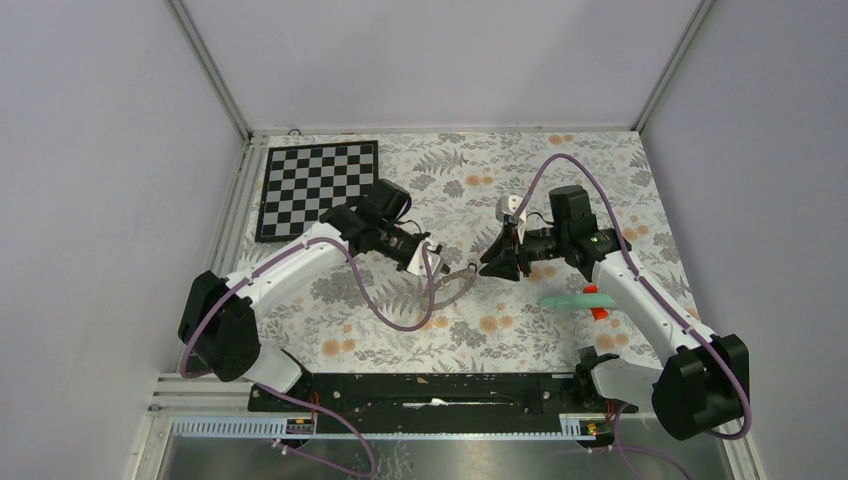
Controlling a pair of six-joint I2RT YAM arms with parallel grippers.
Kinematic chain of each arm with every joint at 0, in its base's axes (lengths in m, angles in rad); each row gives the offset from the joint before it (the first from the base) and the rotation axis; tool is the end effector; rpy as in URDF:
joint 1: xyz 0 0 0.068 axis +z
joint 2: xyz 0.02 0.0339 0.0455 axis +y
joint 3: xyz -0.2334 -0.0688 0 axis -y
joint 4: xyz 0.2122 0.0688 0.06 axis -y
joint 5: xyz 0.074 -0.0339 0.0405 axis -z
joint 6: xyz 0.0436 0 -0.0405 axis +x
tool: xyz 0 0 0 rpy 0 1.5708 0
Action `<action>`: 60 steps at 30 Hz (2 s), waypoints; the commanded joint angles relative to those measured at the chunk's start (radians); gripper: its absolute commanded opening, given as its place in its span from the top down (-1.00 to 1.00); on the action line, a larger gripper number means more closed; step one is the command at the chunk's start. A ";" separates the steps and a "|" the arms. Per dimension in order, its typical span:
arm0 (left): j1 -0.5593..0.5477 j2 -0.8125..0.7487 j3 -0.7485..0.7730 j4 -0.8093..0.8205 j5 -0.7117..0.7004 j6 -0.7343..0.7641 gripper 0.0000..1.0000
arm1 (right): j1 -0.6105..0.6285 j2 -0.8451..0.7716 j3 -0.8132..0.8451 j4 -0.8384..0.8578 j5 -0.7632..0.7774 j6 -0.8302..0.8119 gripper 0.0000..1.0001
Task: Put the keys on the keyring
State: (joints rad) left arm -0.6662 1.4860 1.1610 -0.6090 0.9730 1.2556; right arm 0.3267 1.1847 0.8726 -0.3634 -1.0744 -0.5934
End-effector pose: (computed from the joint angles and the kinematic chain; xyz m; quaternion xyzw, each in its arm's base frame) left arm 0.1971 -0.2008 0.2559 0.7720 0.3609 -0.3445 0.3938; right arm 0.2022 0.1090 0.2624 -0.5423 0.5956 0.4078 0.4299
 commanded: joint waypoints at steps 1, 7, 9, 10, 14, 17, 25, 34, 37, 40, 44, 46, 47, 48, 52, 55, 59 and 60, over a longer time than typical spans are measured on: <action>0.007 -0.054 0.015 -0.020 0.008 0.114 1.00 | 0.005 0.002 -0.007 0.032 -0.026 -0.005 0.17; 0.008 -0.059 0.010 -0.027 0.010 0.126 1.00 | 0.008 0.002 -0.009 0.036 -0.029 -0.003 0.18; 0.008 -0.060 0.010 -0.029 0.010 0.128 1.00 | 0.008 0.000 -0.010 0.036 -0.027 -0.003 0.18; 0.008 -0.061 0.011 -0.029 0.010 0.126 1.00 | 0.009 0.000 -0.010 0.038 -0.026 -0.003 0.18; 0.010 -0.062 0.003 -0.029 0.014 0.123 1.00 | 0.008 0.001 -0.011 0.039 -0.025 -0.003 0.18; 0.010 -0.061 0.001 -0.024 0.015 0.105 1.00 | 0.009 0.000 -0.011 0.040 -0.024 -0.002 0.18; 0.018 -0.057 -0.021 0.210 0.039 -0.330 1.00 | 0.010 -0.003 -0.003 0.039 -0.034 0.005 0.18; 0.017 -0.062 -0.077 0.492 0.016 -0.813 1.00 | 0.039 0.020 0.027 0.091 -0.004 0.070 0.26; 0.017 -0.057 -0.086 0.521 0.015 -0.854 1.00 | 0.051 0.033 0.046 0.098 0.002 0.086 0.31; 0.017 -0.052 -0.089 0.525 0.020 -0.861 1.00 | 0.062 0.043 0.056 0.111 0.017 0.098 0.35; 0.016 -0.046 -0.095 0.525 0.021 -0.858 1.00 | 0.072 0.055 0.074 0.121 0.028 0.110 0.39; 0.016 -0.043 -0.096 0.526 0.020 -0.858 1.00 | 0.076 0.059 0.083 0.125 0.032 0.113 0.41; 0.016 -0.042 -0.098 0.527 0.021 -0.857 1.00 | 0.079 0.062 0.087 0.125 0.034 0.113 0.41; 0.016 -0.040 -0.097 0.526 0.022 -0.858 1.00 | 0.082 0.066 0.090 0.126 0.035 0.114 0.42; 0.016 -0.033 -0.094 0.526 0.025 -0.862 1.00 | 0.094 0.082 0.097 0.128 0.043 0.113 0.43; 0.014 -0.030 -0.092 0.525 0.026 -0.862 1.00 | 0.101 0.090 0.099 0.130 0.052 0.112 0.45; 0.014 -0.028 -0.095 0.526 0.026 -0.860 1.00 | 0.107 0.096 0.103 0.132 0.060 0.115 0.59; 0.014 -0.028 -0.096 0.525 0.026 -0.859 1.00 | 0.107 0.096 0.104 0.136 0.060 0.120 0.64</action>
State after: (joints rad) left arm -0.6544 1.4612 1.0687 -0.1444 0.9649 0.4023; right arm 0.4221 1.2785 0.9314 -0.2562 -1.0283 -0.4877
